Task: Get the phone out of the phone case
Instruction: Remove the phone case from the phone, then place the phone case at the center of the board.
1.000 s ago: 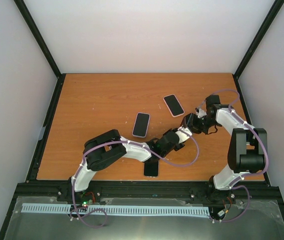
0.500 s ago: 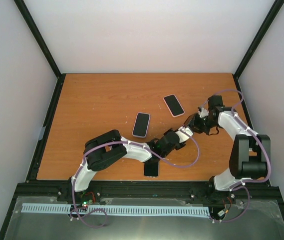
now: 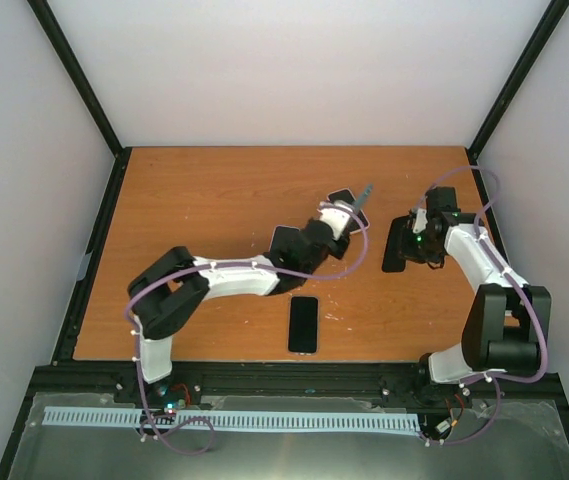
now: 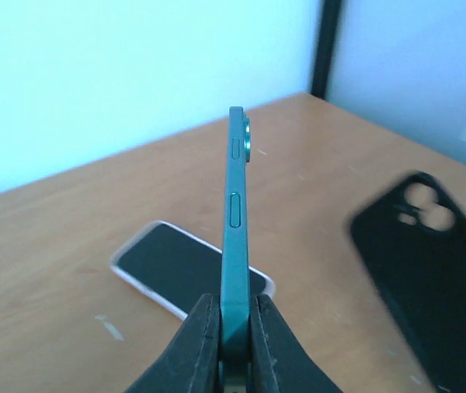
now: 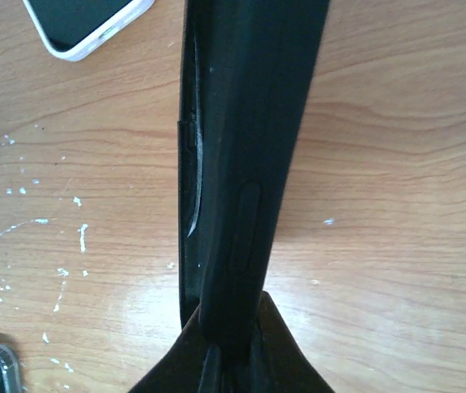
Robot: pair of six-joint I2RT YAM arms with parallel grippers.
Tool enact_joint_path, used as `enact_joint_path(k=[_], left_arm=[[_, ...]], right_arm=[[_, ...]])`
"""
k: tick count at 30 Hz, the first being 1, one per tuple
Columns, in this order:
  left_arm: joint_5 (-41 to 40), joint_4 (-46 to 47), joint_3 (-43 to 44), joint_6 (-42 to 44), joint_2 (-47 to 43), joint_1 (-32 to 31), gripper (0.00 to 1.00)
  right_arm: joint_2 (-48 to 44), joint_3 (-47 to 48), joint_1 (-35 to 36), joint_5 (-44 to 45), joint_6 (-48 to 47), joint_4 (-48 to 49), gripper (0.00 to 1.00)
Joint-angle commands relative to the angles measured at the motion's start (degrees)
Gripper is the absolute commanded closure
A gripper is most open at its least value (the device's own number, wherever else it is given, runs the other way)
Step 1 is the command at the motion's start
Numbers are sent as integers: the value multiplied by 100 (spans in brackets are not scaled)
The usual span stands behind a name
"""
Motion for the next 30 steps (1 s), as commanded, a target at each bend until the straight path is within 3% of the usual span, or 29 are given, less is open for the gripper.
enact_joint_path(k=[1, 8, 12, 20, 30], left_arm=[[-72, 21, -122, -580, -533, 267, 100], [-435, -472, -375, -301, -721, 110, 100], [-865, -968, -321, -169, -723, -92, 100], [-1430, -1681, -170, -194, -667, -536, 100], [-1497, -1806, -152, -283, -568, -586, 100]], right_arm=[[-34, 485, -267, 300, -805, -366, 97], [798, 1556, -1413, -580, -3278, -1016, 97], [1299, 2024, -1785, -577, -4244, -1551, 97], [2441, 2875, -2427, -802, -4888, -2135, 97], [3574, 3724, -2783, -971, -4822, -2636, 97]])
